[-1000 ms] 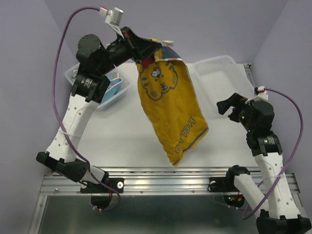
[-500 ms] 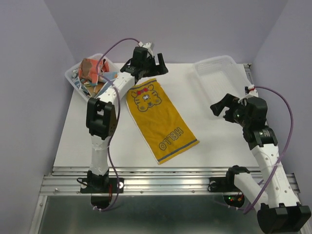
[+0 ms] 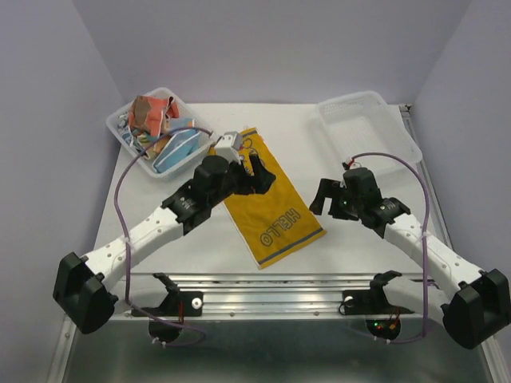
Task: Fold and stack the towels
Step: Move the towel to the center of the board, then fold the towel
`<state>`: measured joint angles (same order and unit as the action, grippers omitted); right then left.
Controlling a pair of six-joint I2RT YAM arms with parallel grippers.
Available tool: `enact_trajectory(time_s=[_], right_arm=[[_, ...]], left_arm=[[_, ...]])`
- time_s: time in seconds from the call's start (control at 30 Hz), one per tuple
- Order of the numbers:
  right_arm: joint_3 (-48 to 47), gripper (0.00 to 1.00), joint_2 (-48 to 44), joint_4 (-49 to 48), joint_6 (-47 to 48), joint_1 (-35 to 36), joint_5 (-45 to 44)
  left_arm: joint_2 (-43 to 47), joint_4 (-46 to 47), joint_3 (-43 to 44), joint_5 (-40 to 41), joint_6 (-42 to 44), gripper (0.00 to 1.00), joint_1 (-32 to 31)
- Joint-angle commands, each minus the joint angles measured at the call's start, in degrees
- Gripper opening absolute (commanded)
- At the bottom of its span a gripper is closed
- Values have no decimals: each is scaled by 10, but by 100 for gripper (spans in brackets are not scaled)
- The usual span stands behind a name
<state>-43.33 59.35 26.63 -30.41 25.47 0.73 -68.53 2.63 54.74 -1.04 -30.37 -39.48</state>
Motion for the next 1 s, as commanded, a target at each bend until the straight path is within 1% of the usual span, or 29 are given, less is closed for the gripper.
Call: enact_trajectory(time_s=[0.0, 0.03, 0.1, 0.13, 0.17, 0.2, 0.23, 0.27, 0.37, 0.47, 0.5, 0.57, 0.63, 0.7, 0.8, 0.97], right_arm=[[28, 100, 28, 19, -32, 11, -85], [30, 100, 32, 23, -32, 21, -86], [35, 99, 38, 26, -35, 29, -93], [40, 97, 44, 21, -34, 32, -91], [45, 94, 48, 18, -34, 32, -90], [50, 91, 53, 14, -33, 34, -82], [53, 84, 63, 11, -33, 34, -78], [54, 81, 70, 8, -35, 33, -73], [62, 77, 88, -1, -37, 35, -64], [69, 74, 95, -8, -38, 36, -58], [71, 73, 98, -9, -37, 36, -56], [74, 72, 100, -14, -37, 37, -53], [76, 72, 103, -19, -34, 36, -44], [79, 70, 109, -26, -32, 38, -36], [82, 65, 117, -36, -32, 37, -21], [84, 64, 130, -40, -30, 38, -19]], left_arm=[[40, 14, -135, 64, -99, 99, -79], [49, 14, -170, 64, -113, 99, -102], [68, 12, -194, 71, -134, 99, -145], [70, 11, -208, 89, -137, 99, -193], [68, 8, -212, 97, -138, 99, -211], [63, 4, -214, 106, -131, 99, -241], [57, -1, -213, 107, -129, 99, -251], [49, -5, -212, 104, -126, 99, -261], [16, -22, -199, 86, -110, 96, -293], [-3, -25, -184, 87, -106, 88, -313], [-12, -52, -181, 87, -105, 86, -317], [-24, -73, -169, 100, -101, 83, -318], [-46, -109, -159, 128, -99, 81, -318], [-65, -131, -147, 138, -94, 79, -318], [-78, -130, -143, 147, -90, 76, -318], [-114, -125, -141, 126, -74, 68, -319]])
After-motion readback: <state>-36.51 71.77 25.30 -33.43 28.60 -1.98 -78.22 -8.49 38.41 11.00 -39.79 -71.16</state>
